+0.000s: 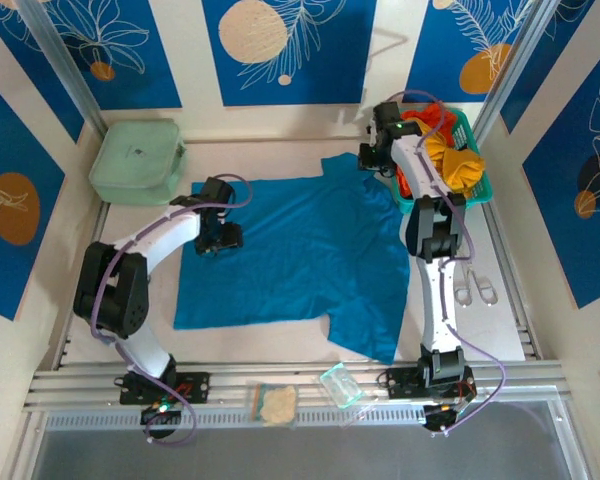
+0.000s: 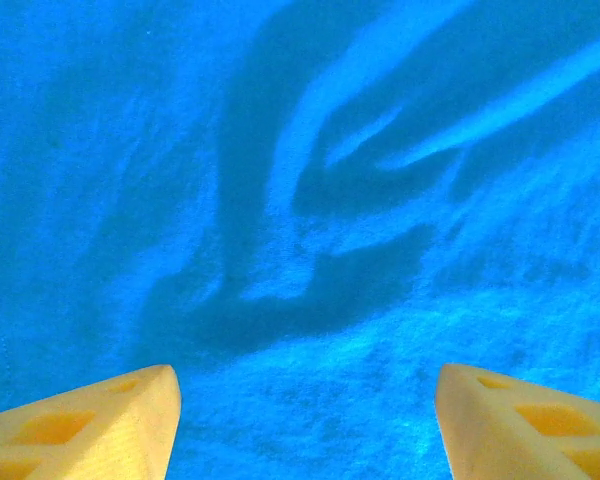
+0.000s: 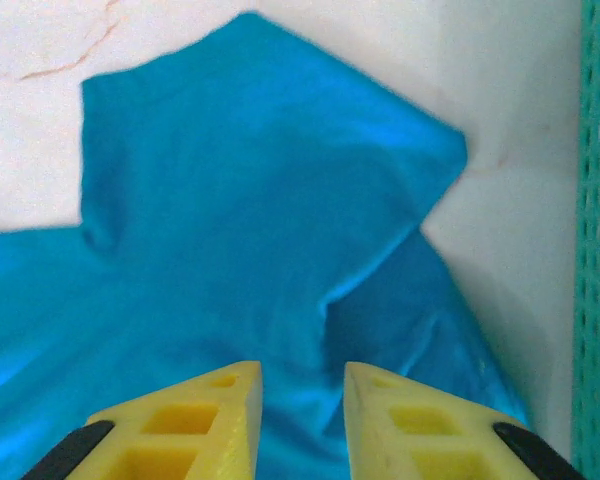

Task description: Fold and stack the t-shirts

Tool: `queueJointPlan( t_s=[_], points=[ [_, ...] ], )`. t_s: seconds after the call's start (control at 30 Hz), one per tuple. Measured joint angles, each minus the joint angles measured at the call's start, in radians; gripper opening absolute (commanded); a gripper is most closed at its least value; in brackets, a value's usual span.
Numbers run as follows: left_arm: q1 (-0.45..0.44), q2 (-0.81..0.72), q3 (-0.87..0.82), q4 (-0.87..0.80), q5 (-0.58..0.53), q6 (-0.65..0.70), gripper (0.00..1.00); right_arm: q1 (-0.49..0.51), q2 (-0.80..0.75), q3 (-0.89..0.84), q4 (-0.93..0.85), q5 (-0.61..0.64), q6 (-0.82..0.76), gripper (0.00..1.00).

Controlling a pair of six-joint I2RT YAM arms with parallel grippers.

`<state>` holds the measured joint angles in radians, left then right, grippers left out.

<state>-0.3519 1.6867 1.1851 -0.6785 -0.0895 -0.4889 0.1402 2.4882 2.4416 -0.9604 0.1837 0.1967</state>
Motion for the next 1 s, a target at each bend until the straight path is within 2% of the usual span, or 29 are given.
queueJointPlan(
  t_s=[0.07,0.17,0.33,0.7,1.0],
  points=[
    [0.000,-0.007,0.000,0.002,-0.006,0.000,0.69,0.002,0.085,0.145,-0.038,0.037,-0.014,0.31],
    [0.000,-0.009,0.002,0.002,-0.017,0.001,0.69,0.001,0.147,0.257,-0.066,0.095,-0.022,0.32],
    [0.000,-0.009,0.002,0.001,-0.027,0.001,0.69,-0.012,0.149,0.259,-0.077,0.142,-0.009,0.32],
    [0.000,-0.003,0.003,0.001,-0.048,0.001,0.68,-0.093,0.153,0.262,-0.054,0.130,0.021,0.36],
    [0.000,0.013,0.013,-0.018,-0.075,-0.004,0.70,-0.053,0.148,0.259,-0.027,0.101,-0.014,0.41]
  ],
)
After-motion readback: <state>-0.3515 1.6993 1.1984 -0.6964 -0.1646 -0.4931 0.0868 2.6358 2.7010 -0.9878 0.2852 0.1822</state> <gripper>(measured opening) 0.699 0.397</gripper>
